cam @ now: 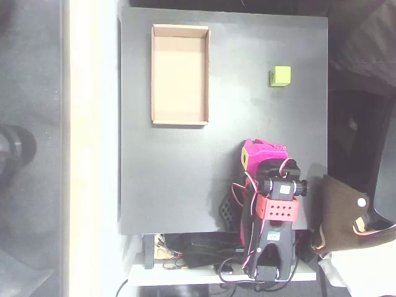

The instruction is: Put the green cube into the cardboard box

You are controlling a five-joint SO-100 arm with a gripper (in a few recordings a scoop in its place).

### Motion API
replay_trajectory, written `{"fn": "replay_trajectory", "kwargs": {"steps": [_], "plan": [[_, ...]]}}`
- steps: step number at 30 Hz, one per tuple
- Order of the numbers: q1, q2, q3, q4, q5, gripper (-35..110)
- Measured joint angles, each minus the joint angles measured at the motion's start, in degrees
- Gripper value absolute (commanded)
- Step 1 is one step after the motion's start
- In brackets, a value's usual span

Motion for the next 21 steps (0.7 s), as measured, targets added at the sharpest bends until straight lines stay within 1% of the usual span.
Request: {"fn": "replay_trajectory", "kwargs": {"steps": [21], "plan": [[0.7,0.0,0.0,0.0,0.0,6]]}}
